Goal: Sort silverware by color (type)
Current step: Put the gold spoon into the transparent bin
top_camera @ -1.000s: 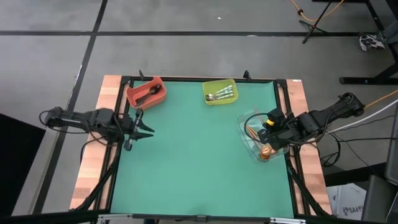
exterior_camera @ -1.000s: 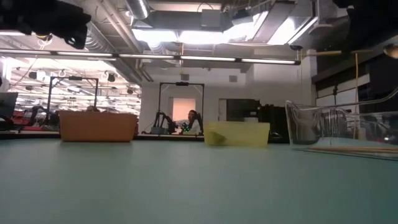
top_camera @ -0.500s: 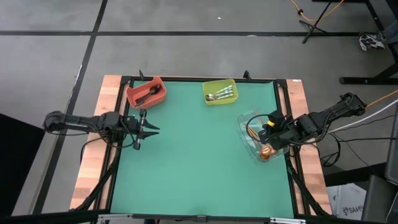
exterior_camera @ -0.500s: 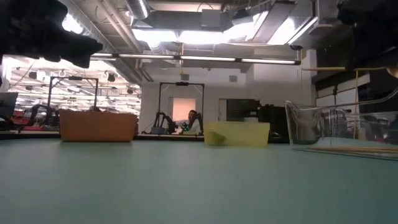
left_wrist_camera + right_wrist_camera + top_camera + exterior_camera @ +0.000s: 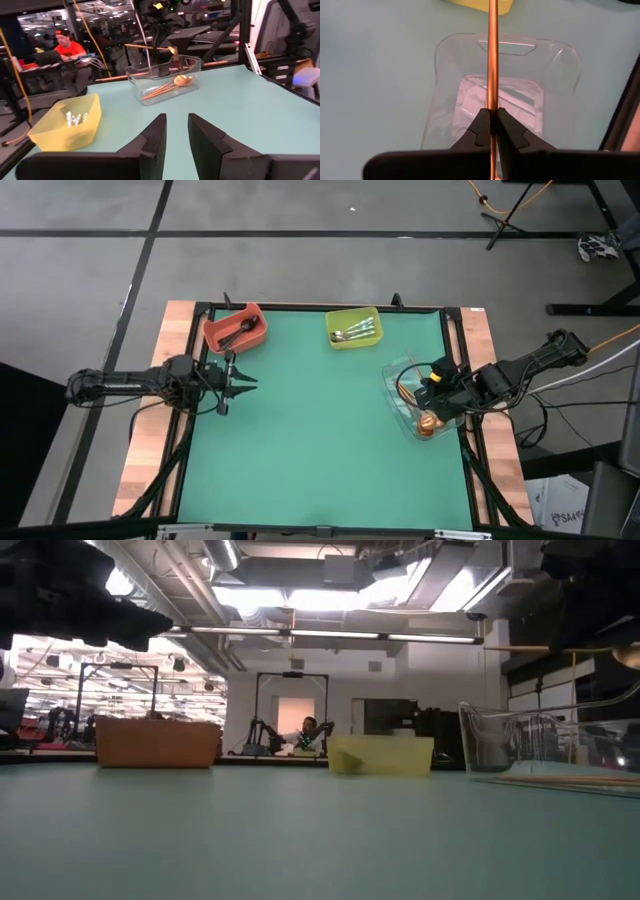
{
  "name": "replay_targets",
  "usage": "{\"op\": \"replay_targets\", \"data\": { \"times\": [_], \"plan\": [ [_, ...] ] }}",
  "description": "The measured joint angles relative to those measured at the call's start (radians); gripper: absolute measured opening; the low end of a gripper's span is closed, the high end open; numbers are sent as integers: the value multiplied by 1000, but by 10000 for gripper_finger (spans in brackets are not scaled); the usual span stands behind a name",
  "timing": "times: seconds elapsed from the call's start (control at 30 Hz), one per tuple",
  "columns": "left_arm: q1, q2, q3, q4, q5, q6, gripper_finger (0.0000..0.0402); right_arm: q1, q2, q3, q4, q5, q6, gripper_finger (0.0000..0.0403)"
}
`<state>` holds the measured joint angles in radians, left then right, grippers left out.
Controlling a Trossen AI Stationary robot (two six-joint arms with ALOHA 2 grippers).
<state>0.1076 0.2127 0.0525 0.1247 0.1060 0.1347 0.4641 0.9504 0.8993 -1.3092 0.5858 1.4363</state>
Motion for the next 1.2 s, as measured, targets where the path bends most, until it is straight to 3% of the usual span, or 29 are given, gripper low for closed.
{"op": "replay_targets", "data": {
  "times": [0.2,1.2],
  "plan": [
    [24,2,-45,36,51,-15,73,0,0,0,13,2,0,1],
    [24,1,-45,39,35,6,73,0,4,0,35,-17,-1,1]
  ]
}}
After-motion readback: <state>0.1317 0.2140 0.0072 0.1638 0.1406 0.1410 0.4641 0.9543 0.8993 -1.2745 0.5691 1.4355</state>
